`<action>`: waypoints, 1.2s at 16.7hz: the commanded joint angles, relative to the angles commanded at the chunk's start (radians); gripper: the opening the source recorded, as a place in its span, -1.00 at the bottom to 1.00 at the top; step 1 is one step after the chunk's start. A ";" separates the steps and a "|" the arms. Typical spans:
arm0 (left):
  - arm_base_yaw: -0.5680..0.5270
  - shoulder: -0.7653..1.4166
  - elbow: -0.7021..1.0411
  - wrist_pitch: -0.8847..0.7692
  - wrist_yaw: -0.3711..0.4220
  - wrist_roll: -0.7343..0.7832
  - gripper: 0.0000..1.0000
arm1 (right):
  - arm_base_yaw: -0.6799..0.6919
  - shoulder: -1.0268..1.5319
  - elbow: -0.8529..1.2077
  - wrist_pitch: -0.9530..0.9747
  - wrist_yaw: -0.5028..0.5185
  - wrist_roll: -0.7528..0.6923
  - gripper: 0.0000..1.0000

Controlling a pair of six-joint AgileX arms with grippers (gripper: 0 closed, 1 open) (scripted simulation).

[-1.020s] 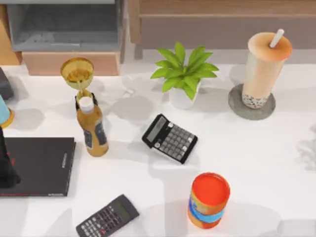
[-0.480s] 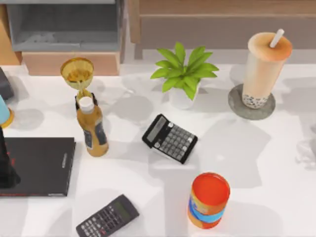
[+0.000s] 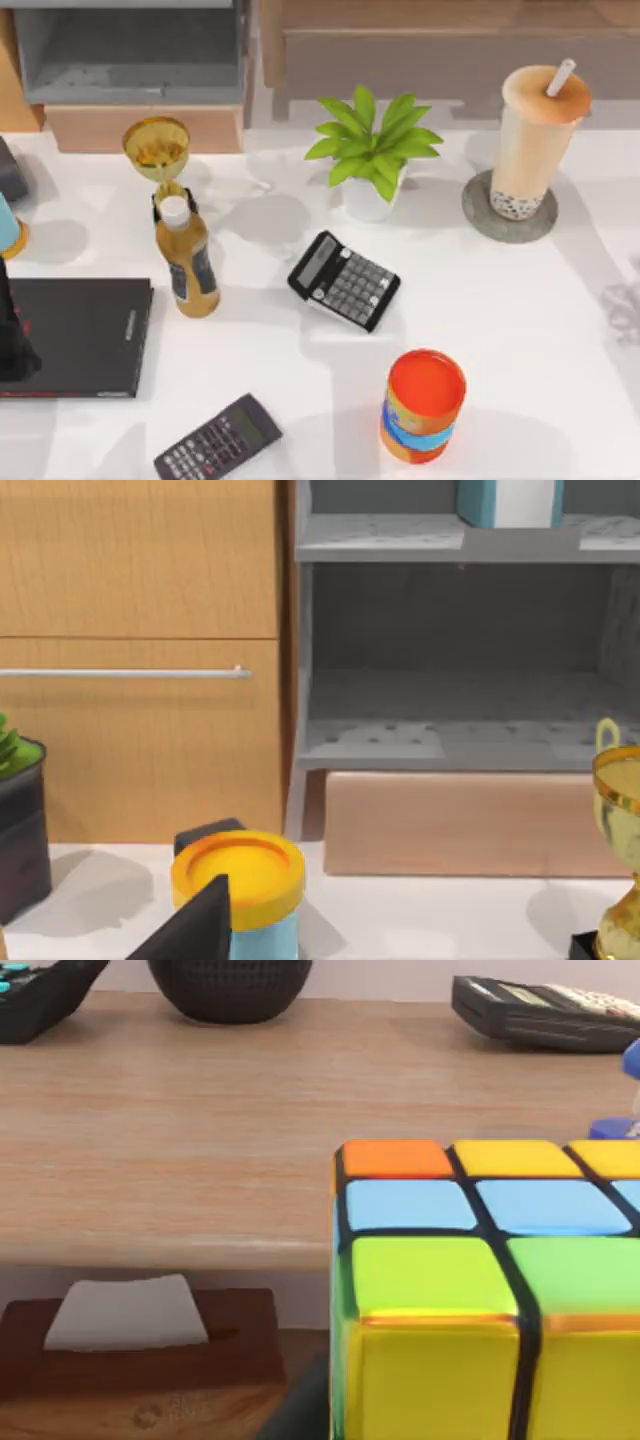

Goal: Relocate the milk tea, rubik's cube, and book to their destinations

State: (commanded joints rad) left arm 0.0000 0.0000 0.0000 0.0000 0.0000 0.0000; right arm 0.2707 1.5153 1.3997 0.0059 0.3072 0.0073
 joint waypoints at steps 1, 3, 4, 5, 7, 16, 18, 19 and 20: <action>0.000 0.000 0.000 0.000 0.000 0.000 1.00 | 0.021 0.025 0.027 0.039 0.016 0.004 -1.00; 0.000 0.000 0.000 0.000 0.000 0.000 1.00 | 0.049 0.060 0.064 0.090 0.038 0.007 -1.00; 0.000 0.000 0.000 0.000 0.000 0.000 1.00 | 0.056 0.068 0.072 0.101 0.043 0.008 -1.00; 0.000 0.000 0.000 0.000 0.000 0.000 1.00 | 0.057 0.070 0.074 0.103 0.044 0.008 -1.00; 0.000 0.000 0.000 0.000 0.000 0.000 1.00 | 0.057 0.070 0.074 0.103 0.044 0.008 -1.00; 0.000 0.000 0.000 0.000 0.000 0.000 1.00 | 0.021 0.218 0.273 0.068 0.016 0.009 -1.00; 0.000 0.000 0.000 0.000 0.000 0.000 1.00 | 0.008 0.284 0.358 0.056 0.004 0.009 -1.00; 0.000 0.000 0.000 0.000 0.000 0.000 1.00 | 0.002 0.317 0.400 0.050 -0.002 0.008 -1.00; 0.000 0.000 0.000 0.000 0.000 0.000 1.00 | -0.004 0.348 0.439 0.045 -0.008 0.008 -1.00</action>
State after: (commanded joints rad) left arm 0.0000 0.0000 0.0000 0.0000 0.0000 0.0000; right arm 0.2664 1.8635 1.8387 0.0508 0.2988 0.0151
